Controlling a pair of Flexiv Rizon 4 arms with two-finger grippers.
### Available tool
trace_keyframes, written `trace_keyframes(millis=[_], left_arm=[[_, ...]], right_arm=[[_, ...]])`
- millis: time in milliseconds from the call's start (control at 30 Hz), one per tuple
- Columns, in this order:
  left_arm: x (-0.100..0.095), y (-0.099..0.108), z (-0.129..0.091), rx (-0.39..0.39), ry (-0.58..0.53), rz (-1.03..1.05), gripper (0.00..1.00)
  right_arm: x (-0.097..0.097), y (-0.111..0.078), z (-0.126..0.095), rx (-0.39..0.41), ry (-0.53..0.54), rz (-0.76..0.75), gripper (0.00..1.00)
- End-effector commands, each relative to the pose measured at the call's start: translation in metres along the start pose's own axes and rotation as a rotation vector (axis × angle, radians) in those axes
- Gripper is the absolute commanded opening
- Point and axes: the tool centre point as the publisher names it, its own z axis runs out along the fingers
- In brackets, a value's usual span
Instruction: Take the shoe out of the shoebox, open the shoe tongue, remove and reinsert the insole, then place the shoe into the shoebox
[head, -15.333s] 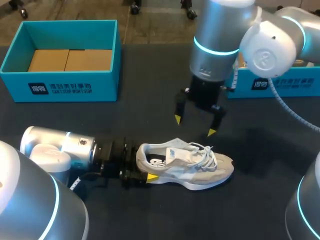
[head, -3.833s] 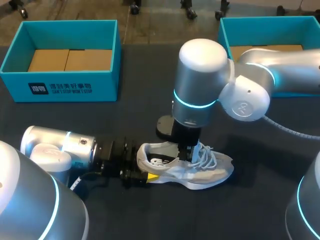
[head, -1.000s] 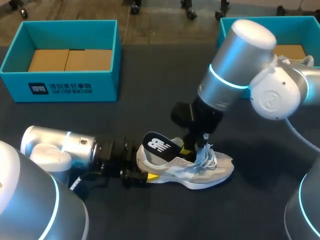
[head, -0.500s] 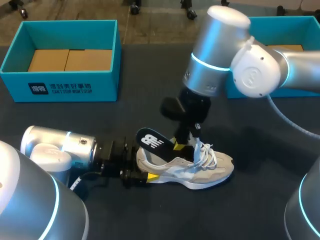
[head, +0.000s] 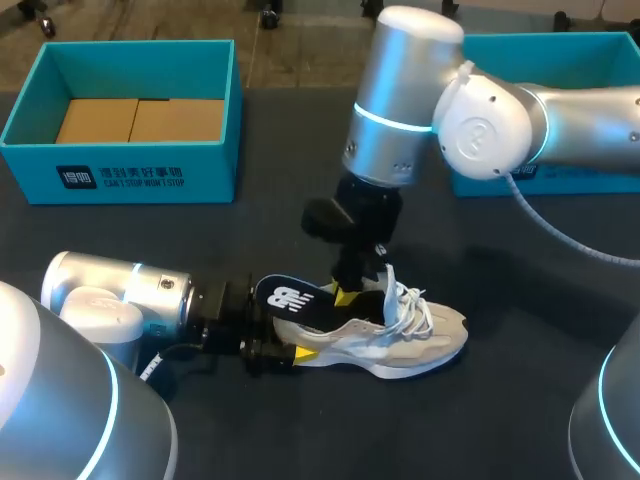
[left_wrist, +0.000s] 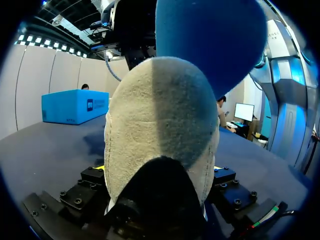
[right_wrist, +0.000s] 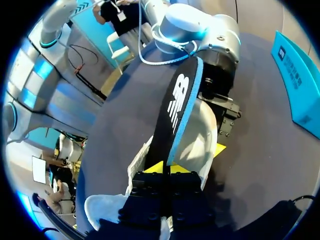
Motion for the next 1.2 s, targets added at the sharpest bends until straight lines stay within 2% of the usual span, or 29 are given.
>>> trace_keyframes(millis=[33,533,633,700,767,833,867,900,933,967,1000,1033,1200], left_arm=[[-0.003,0.004,0.002,0.0,0.0,0.0,0.0],[-0.003,0.004,0.002,0.0,0.0,0.0,0.0],[-0.003,0.004,0.002,0.0,0.0,0.0,0.0],[-0.003,0.004,0.002,0.0,0.0,0.0,0.0],[-0.003,0.004,0.002,0.0,0.0,0.0,0.0],[-0.003,0.004,0.002,0.0,0.0,0.0,0.0],[-0.003,0.004,0.002,0.0,0.0,0.0,0.0],[-0.003,0.004,0.002,0.0,0.0,0.0,0.0],[-0.003,0.004,0.002,0.0,0.0,0.0,0.0],[-0.003,0.004,0.002,0.0,0.0,0.0,0.0],[-0.003,0.004,0.002,0.0,0.0,0.0,0.0],[-0.003,0.004,0.002,0.0,0.0,0.0,0.0],[-0.003,0.004,0.002,0.0,0.0,0.0,0.0]], right_arm=[[-0.004,0.005,0.0,0.004,0.007,-0.007,0.33],[-0.005,0.005,-0.025,-0.1,-0.002,0.043,0.32],[-0.01,0.003,-0.026,-0.144,0.002,0.039,0.3],[-0.013,0.003,-0.027,-0.177,0.015,0.049,0.24],[-0.014,0.003,-0.027,-0.201,0.026,0.06,0.24],[-0.016,0.005,-0.027,-0.226,0.047,0.077,0.34],[-0.017,0.005,-0.028,-0.234,0.056,0.081,0.36],[-0.018,0.007,-0.028,-0.241,0.065,0.084,0.47],[-0.019,0.008,-0.029,-0.246,0.071,0.088,0.75],[-0.019,0.009,-0.03,-0.247,0.073,0.088,0.84],[-0.02,0.012,-0.032,-0.25,0.08,0.09,1.0],[-0.021,0.014,-0.034,-0.23,0.089,0.107,1.0],[-0.021,0.014,-0.034,-0.23,0.089,0.107,1.0]])
